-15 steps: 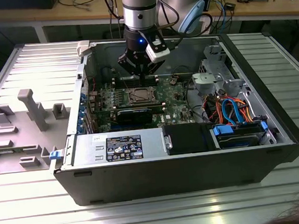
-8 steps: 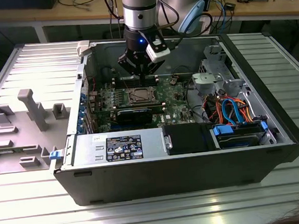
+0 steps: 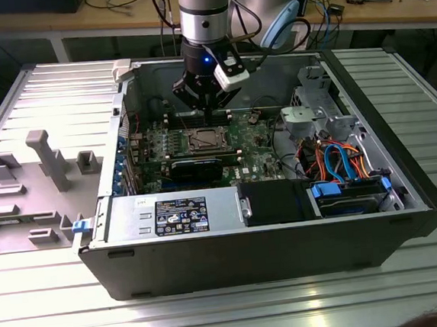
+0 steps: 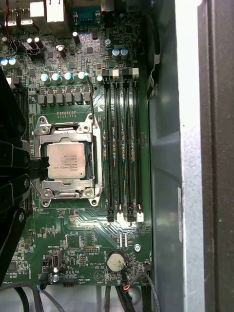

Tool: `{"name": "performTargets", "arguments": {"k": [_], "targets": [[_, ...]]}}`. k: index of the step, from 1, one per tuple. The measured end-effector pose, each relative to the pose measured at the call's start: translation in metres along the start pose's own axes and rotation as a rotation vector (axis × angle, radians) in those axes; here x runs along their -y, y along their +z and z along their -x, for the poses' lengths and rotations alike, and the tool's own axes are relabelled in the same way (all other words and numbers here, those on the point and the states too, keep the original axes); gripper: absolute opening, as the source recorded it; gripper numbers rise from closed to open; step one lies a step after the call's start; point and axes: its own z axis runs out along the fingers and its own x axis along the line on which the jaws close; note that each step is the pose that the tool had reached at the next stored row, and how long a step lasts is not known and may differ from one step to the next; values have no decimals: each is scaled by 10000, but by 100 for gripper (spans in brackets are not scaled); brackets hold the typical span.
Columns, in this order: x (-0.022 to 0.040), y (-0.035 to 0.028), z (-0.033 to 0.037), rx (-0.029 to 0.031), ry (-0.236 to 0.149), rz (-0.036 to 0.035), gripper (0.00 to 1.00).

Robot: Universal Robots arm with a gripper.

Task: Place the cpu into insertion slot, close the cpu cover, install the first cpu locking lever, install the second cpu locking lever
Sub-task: 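Install the first cpu locking lever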

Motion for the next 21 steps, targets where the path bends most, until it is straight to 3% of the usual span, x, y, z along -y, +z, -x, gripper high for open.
{"name": "performTargets", "arguments": {"k": [21], "targets": [[0, 0, 0, 18, -321, 6, 11]]}}
